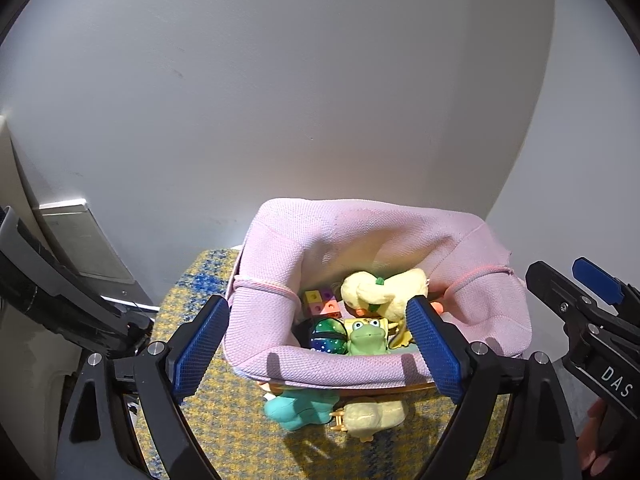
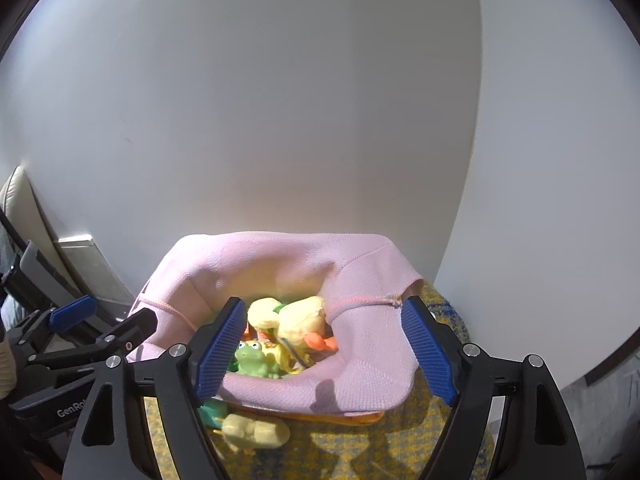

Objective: Organize objects
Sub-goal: 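Move both open tools back toward the teal flower and yellow plush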

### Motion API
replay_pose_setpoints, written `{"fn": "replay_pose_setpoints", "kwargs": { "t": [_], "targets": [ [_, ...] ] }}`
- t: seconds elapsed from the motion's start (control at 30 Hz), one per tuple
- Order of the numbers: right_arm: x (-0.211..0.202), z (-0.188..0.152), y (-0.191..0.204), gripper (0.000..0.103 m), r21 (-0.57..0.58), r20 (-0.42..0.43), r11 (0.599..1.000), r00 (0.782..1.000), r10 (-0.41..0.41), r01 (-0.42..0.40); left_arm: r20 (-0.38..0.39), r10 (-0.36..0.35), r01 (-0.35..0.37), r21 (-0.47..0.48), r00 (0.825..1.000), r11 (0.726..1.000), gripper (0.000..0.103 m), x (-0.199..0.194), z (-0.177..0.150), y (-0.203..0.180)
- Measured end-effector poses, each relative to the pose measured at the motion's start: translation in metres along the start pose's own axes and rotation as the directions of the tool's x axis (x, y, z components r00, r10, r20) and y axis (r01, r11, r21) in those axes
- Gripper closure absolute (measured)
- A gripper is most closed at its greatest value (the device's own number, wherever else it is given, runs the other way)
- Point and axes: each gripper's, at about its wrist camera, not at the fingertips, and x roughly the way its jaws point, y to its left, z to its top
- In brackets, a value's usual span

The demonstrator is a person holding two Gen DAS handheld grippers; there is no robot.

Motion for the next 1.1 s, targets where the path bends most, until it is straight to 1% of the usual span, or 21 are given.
{"fn": "replay_pose_setpoints", "kwargs": {
  "t": [0.27, 0.33, 0.4, 0.63, 0.8, 0.97, 1.1],
  "targets": [
    [-0.021, -0.002, 0.004, 0.021, -0.007, 0.019, 1.000, 1.000, 0.002, -0.002, 0.019, 0.008, -0.008, -0.014, 1.000, 1.000, 0.011, -0.017, -0.004, 0.011],
    [-0.024, -0.004, 0.006, 0.019, -0.005, 0.020, 1.000, 1.000, 0.001, 0.000, 0.021, 0.012, -0.012, -0.017, 1.000, 1.000, 0.010, -0.021, -0.006, 0.014],
    [-0.027, -0.008, 0.008, 0.015, -0.005, 0.024, 1.000, 1.000, 0.000, 0.000, 0.022, 0.017, -0.016, -0.021, 1.000, 1.000, 0.010, -0.024, -0.009, 0.019],
    [-0.029, -0.021, 0.019, 0.013, -0.002, 0.006, 1.000, 1.000, 0.011, -0.011, 0.024, 0.038, -0.038, -0.037, 0.999, 0.999, 0.008, -0.034, -0.020, 0.036],
    [-0.029, -0.032, 0.027, 0.011, -0.007, -0.004, 1.000, 1.000, 0.016, -0.016, 0.033, 0.064, -0.062, -0.038, 0.997, 0.997, 0.000, -0.039, -0.030, 0.046],
    [-0.026, -0.045, 0.033, 0.006, -0.012, -0.015, 1.000, 1.000, 0.019, -0.019, 0.024, 0.083, -0.083, -0.026, 0.996, 0.996, 0.000, -0.037, -0.043, 0.051],
    [-0.023, -0.057, 0.038, 0.004, -0.017, -0.023, 1.000, 1.000, 0.009, -0.010, 0.009, 0.088, -0.087, -0.031, 0.996, 0.996, 0.000, -0.032, -0.053, 0.057]
  ]
}}
